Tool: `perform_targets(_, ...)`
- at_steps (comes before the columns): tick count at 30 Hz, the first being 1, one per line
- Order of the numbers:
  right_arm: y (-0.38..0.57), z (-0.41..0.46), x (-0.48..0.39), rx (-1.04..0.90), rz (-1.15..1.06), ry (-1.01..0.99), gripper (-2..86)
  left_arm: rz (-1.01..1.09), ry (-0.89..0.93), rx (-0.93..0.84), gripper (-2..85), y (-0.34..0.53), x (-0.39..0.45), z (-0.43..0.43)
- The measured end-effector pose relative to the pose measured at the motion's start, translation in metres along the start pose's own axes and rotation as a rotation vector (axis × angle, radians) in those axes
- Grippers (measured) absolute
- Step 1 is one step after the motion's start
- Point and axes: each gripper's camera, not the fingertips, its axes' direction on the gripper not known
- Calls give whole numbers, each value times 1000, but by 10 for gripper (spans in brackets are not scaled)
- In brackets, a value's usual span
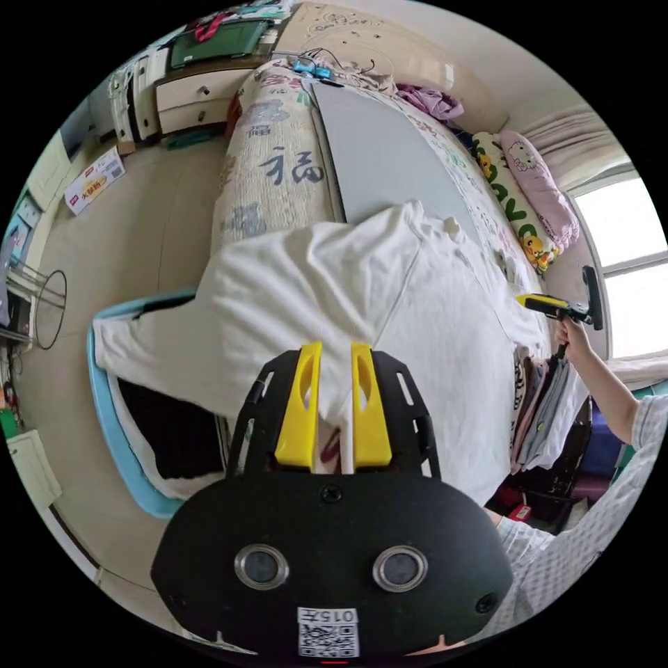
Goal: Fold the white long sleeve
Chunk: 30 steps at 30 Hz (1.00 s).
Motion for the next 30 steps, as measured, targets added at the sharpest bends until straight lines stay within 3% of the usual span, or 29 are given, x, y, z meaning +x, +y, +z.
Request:
perform_targets(5,153,49,-7,-261,187,42,52,-242,69,-222,83,170,-24,-2)
perform_targets(10,238,95,12,-373,407,-48,108,-367,131,-299,95,262,-31,-3)
perform_targets(14,278,124,30,-401,535,-92,103,-328,150,-353,87,291,-32,3)
perform_targets(19,299,138,35,-373,540,-94,42,-252,181,-348,44,305,-38,-3)
perform_targets(30,340,167,42,-424,503,101,4,-184,160,-351,-3,347,-39,-30)
